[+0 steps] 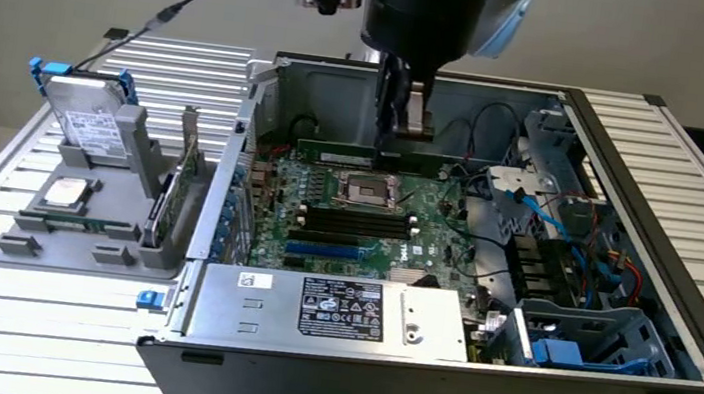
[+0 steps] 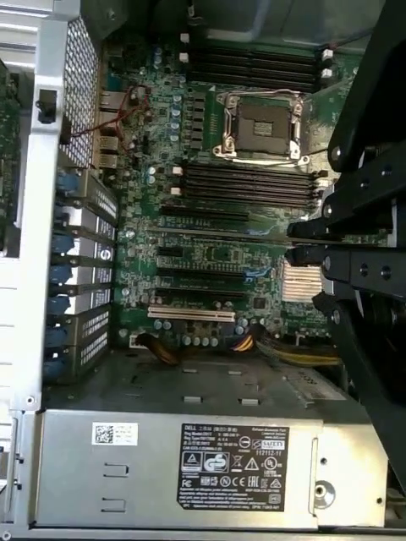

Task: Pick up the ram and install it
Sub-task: 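Pick up the ram and move it above insertion slot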

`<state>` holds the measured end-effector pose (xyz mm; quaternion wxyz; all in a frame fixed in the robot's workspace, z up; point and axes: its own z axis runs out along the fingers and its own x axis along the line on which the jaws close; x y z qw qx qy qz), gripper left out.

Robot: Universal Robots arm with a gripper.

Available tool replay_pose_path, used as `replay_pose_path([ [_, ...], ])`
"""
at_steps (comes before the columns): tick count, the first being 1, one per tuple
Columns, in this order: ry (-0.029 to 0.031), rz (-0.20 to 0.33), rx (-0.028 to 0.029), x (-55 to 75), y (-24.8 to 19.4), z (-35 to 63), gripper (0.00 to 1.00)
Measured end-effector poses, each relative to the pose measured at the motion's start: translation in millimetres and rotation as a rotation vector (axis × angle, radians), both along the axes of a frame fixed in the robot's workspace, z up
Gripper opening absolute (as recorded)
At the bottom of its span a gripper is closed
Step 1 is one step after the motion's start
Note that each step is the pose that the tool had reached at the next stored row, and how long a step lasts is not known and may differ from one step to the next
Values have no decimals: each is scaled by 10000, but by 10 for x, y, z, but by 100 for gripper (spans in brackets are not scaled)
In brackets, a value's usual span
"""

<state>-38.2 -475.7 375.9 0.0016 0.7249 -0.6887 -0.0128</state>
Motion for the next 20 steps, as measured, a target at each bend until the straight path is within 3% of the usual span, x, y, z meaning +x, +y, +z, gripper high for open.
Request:
replay_pose_path([
  [5, 1, 1, 0, 197, 128, -92, 14],
  [14, 10, 1, -20, 200, 509, -230, 14],
  [17, 10, 5, -102, 167, 606, -254, 14],
  [20, 11, 12, -244, 128, 688, -272, 14],
])
